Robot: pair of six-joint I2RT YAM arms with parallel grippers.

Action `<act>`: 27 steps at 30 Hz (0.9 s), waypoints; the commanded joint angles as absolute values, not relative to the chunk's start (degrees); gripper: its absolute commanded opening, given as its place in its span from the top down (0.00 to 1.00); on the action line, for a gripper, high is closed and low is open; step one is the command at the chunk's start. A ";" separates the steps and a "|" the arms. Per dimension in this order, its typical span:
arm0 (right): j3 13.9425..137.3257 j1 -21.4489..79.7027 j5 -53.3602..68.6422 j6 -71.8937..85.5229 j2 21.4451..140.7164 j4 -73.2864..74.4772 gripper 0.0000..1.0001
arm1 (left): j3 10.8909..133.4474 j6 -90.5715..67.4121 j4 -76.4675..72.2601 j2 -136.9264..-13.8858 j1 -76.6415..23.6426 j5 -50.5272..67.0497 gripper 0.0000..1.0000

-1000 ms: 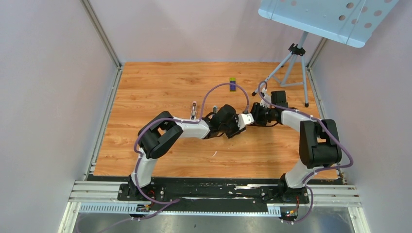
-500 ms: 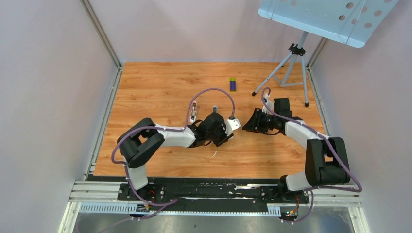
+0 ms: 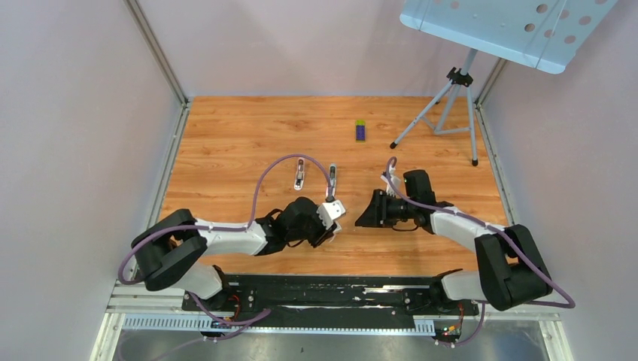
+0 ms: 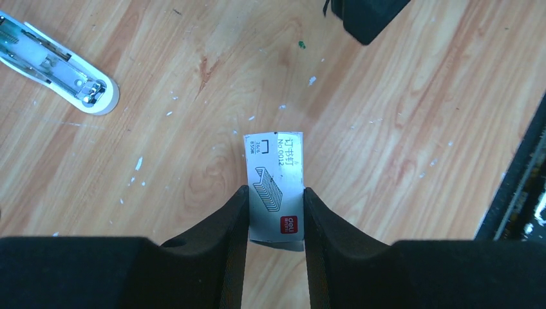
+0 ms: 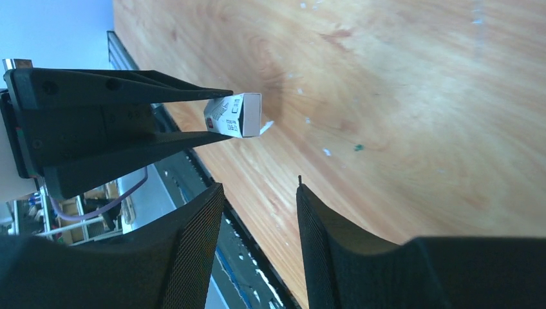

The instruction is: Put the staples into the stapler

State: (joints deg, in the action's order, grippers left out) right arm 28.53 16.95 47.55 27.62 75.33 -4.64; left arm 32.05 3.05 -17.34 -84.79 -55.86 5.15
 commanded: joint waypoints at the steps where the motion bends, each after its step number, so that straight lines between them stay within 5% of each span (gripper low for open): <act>1: 25.99 20.83 48.63 32.32 74.03 -11.50 0.51 | 27.15 0.51 -24.91 -80.51 -56.84 4.51 0.67; 27: 26.00 29.78 49.40 40.30 81.83 -25.28 0.45 | 20.05 -0.08 -35.23 -78.68 -58.73 6.03 0.66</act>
